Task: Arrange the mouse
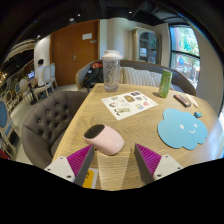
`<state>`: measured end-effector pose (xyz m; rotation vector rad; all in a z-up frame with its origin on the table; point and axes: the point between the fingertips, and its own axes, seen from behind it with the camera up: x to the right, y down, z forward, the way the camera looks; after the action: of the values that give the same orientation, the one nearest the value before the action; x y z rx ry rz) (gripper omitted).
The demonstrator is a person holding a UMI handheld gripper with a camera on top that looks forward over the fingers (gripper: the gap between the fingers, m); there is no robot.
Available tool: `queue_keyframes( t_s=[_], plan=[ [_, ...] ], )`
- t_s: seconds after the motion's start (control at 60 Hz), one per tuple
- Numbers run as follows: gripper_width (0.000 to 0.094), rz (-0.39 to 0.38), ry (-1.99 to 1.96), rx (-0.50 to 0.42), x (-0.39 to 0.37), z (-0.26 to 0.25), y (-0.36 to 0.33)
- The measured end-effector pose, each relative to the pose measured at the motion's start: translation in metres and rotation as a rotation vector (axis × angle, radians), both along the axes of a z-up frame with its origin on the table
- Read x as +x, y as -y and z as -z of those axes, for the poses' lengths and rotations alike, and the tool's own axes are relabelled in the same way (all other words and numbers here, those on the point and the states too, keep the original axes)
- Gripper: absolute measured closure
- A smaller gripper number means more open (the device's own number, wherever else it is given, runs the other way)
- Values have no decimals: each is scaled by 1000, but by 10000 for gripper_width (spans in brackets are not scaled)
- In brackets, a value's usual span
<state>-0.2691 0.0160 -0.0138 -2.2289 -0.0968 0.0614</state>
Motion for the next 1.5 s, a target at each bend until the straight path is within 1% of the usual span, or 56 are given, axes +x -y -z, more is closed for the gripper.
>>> queue_keyframes(
  t_s=[0.133,0.383,0.533,0.617,0.7,0.783,0.9,0.967,1.05,1.067,1.133,1.267,1.317,1.383,1.433,1.5],
  plan=[
    [96,-27,-2,14,3,0,-21],
    [106,-50,-10,32,-10,0,-55],
    [178,-43,-14,42,-19,-1,-69],
    [268,-35,-10,38,-23,0,-72],
    [291,-5,-8,18,-23,2,-71],
    [299,51,-5,17,-22,2,-68],
    [375,103,20,7,-22,3,-63],
    [416,119,32,-1,-22,3,-61],
    [446,151,35,-17,-23,3,-56],
    [473,156,36,-18,-23,3,-55],
    [508,171,41,-29,-24,3,-48],
    [509,167,-41,-76,-39,-3,-35],
    [508,151,-72,-47,-38,-24,-35],
    [509,126,-62,31,-15,-66,-45],
    [509,132,-58,97,17,-104,-57],
    [510,159,-41,174,80,-146,-74]
  ],
)
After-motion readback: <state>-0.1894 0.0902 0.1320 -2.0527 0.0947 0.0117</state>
